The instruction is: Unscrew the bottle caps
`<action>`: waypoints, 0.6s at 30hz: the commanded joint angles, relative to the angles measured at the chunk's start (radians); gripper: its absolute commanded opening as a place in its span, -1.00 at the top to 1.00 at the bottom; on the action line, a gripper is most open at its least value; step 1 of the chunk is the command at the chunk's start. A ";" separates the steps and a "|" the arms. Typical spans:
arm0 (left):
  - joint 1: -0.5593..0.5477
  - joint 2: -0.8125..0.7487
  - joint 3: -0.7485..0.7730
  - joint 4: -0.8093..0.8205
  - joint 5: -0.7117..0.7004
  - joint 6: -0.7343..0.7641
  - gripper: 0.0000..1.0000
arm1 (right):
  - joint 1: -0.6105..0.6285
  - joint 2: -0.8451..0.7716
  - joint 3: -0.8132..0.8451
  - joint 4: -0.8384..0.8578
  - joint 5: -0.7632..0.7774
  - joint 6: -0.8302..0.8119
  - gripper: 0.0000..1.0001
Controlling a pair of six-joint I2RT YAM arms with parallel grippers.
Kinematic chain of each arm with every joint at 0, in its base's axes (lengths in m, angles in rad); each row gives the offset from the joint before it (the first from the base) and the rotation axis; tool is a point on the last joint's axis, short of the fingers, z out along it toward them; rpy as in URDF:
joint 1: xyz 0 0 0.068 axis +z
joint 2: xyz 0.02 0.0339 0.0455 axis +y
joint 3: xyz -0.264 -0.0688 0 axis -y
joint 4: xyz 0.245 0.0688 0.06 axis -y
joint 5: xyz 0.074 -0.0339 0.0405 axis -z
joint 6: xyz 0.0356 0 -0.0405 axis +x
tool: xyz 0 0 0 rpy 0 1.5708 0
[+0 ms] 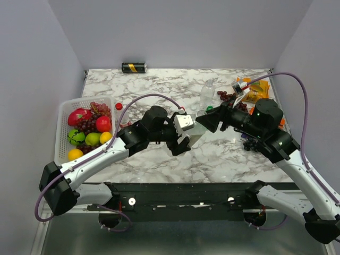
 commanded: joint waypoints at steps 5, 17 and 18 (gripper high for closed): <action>-0.025 0.013 0.039 -0.002 0.026 0.031 0.69 | -0.006 0.047 -0.008 0.052 -0.125 0.029 -0.37; -0.026 0.010 0.023 0.032 -0.014 0.006 0.72 | -0.006 0.043 -0.061 0.046 -0.099 0.018 0.63; -0.026 0.011 0.023 0.033 -0.013 0.002 0.72 | -0.004 0.043 -0.064 0.046 -0.093 0.015 0.74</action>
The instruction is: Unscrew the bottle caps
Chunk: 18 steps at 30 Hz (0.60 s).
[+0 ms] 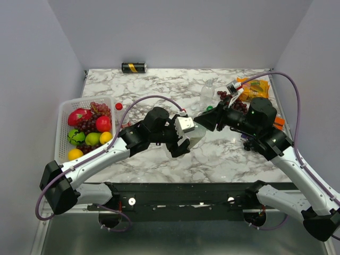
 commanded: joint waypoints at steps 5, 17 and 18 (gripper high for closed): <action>-0.007 0.004 0.019 0.085 -0.020 -0.027 0.60 | 0.003 -0.017 -0.034 -0.014 0.034 -0.025 0.99; -0.011 0.064 0.009 0.117 0.026 -0.073 -0.82 | 0.003 -0.054 -0.100 -0.011 0.106 -0.058 0.99; -0.009 0.066 0.008 0.119 0.020 -0.075 -0.98 | 0.003 -0.055 -0.103 -0.011 0.112 -0.063 0.99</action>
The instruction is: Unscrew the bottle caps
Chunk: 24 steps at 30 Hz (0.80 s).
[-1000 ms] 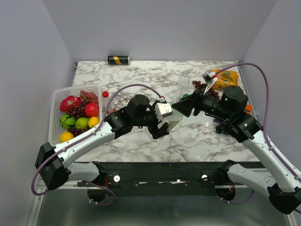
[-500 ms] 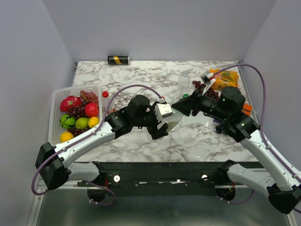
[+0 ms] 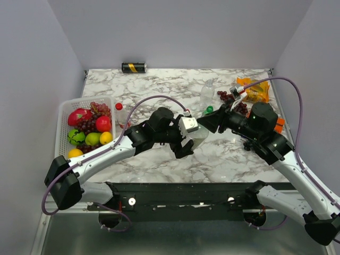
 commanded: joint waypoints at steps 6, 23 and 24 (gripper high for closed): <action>-0.004 0.032 0.011 0.073 0.006 -0.057 -0.98 | 0.004 -0.016 -0.057 -0.035 0.071 -0.068 0.99; 0.011 -0.078 0.014 0.030 -0.011 0.020 -0.98 | -0.002 0.016 -0.089 -0.130 0.550 -0.220 0.99; 0.019 -0.092 0.013 0.033 -0.019 0.018 -0.98 | -0.002 0.024 -0.091 -0.123 0.565 -0.223 0.99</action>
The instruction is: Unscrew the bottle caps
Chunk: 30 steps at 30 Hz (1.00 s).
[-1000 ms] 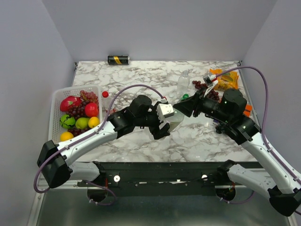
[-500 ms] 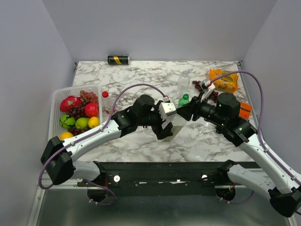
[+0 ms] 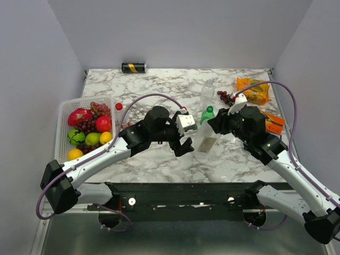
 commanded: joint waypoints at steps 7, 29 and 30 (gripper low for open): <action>0.118 -0.128 0.002 0.039 -0.146 -0.041 -0.98 | -0.019 0.057 -0.026 0.090 0.223 -0.100 0.99; 0.230 -0.145 0.011 0.025 -0.396 -0.171 -0.97 | -0.025 0.108 -0.063 0.112 0.184 -0.171 0.36; 0.239 -0.137 0.014 0.021 -0.402 -0.179 -0.98 | -0.025 0.097 -0.061 0.107 0.183 -0.172 0.22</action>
